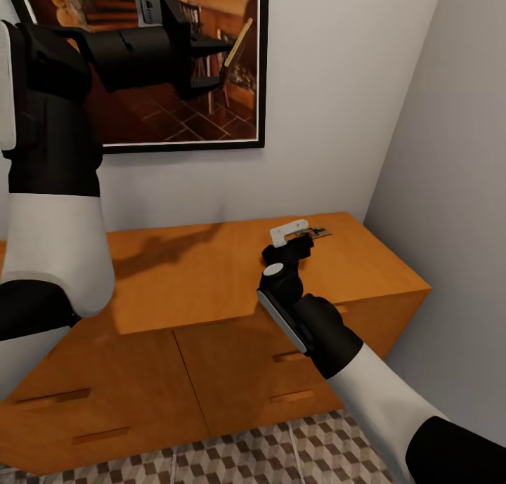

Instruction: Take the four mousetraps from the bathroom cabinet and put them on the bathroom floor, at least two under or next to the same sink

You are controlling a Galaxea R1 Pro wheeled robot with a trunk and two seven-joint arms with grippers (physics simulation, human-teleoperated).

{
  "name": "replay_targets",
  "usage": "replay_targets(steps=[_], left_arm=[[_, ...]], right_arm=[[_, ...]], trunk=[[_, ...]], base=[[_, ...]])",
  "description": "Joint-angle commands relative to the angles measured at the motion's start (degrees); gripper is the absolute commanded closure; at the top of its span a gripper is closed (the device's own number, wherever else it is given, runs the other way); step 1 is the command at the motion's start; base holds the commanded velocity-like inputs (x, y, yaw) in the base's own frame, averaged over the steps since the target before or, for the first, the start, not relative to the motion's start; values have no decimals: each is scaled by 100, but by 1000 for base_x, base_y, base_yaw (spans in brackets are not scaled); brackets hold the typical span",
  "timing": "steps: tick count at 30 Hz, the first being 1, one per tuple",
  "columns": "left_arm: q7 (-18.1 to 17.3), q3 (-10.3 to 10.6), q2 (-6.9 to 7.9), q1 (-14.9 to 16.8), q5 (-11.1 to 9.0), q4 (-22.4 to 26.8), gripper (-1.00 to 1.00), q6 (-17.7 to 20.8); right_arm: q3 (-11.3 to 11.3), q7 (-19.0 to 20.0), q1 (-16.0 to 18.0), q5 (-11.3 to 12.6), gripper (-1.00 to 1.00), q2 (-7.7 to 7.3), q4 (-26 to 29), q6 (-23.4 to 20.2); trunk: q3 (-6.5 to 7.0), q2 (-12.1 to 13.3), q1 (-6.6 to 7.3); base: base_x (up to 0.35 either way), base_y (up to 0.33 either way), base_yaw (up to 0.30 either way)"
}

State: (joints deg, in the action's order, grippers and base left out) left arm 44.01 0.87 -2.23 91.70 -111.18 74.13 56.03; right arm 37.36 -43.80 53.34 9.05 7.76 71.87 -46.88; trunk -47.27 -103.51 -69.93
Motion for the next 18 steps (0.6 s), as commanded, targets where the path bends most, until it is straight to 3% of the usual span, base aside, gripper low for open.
replay_targets(steps=[1, 8, 13, 15, 17, 18], left_arm=[[55, -4, -10, 6, -34, 1, 100, 13], [55, 14, -40, 6, -10, -30, 100, 13], [69, 18, -35, 6, 3, -66, 100, 13], [75, 16, -28, 6, 6, -78, 100, 13], [78, 18, -17, 6, 7, -83, 100, 13], [81, 18, -14, 6, 8, -83, 100, 16]], right_arm=[[9, -52, 5, 234, -100, -2, -29, -31], [12, -30, 10, 236, -100, -2, 377, -253], [-17, 12, 14, 236, -100, -81, 494, -410], [-31, 110, 16, 249, -100, -206, 535, -498], [-48, 385, 19, 270, -100, -432, 601, -589], [-77, 698, 38, 282, -100, -608, 655, -647]], trunk=[[-7, -2, 0], [-7, -2, 0], [-7, -2, 0], [-7, -2, 0], [-7, -2, 0], [-7, -2, 0]], base=[[0, 0, 0], [0, 0, 0], [0, 0, 0], [0, 0, 0], [0, 0, 0], [0, 0, 0]])
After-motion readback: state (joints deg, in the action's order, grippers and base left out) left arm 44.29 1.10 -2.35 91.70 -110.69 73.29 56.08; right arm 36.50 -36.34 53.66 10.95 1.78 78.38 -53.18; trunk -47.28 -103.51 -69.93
